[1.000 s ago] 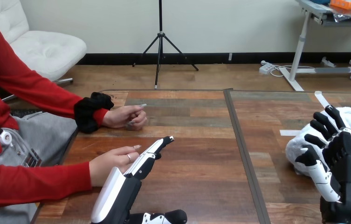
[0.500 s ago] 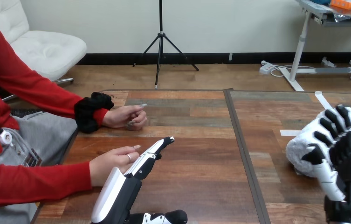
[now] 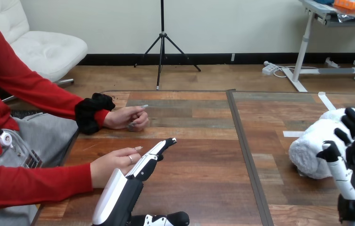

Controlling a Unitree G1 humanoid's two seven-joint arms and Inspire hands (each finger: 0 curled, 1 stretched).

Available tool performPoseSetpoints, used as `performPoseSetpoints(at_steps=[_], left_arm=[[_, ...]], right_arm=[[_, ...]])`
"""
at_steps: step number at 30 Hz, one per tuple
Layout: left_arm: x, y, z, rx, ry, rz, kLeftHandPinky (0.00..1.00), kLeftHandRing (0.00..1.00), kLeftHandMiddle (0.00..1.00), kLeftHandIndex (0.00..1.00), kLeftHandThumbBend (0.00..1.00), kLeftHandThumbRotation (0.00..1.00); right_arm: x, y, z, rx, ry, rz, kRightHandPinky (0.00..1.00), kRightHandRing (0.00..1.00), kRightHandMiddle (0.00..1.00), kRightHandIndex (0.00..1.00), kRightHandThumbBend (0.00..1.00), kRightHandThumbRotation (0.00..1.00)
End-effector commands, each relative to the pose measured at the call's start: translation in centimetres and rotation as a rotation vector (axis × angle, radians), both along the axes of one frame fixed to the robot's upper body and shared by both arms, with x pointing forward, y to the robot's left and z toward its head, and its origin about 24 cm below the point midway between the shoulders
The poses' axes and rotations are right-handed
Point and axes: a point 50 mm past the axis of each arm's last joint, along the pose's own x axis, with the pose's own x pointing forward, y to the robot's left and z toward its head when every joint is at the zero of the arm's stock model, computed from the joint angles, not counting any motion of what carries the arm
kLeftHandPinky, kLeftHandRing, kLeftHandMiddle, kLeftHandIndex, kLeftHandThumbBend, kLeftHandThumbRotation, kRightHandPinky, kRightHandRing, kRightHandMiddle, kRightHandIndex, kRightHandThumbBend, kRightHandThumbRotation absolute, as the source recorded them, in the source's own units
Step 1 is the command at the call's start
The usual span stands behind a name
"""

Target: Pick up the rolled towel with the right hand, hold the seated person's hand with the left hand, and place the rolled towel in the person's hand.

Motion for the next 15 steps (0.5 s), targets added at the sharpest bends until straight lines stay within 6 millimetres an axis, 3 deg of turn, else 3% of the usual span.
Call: performPoseSetpoints(at_steps=[1, 15], left_arm=[[1.4, -0.2, 1.1, -0.024, -0.061, 0.005, 0.84, 0.91, 0.92, 0.91, 1.0, 0.84], [1.4, -0.1, 1.2, -0.021, -0.065, 0.005, 0.84, 0.91, 0.92, 0.91, 1.0, 0.84]], right_arm=[[1.9, -0.3, 2.0, -0.033, -0.09, -0.002, 0.86, 0.92, 0.92, 0.97, 1.0, 0.65], [2.3, -1.3, 2.0, -0.041, -0.064, -0.04, 0.95, 0.96, 0.94, 0.98, 1.0, 0.64]])
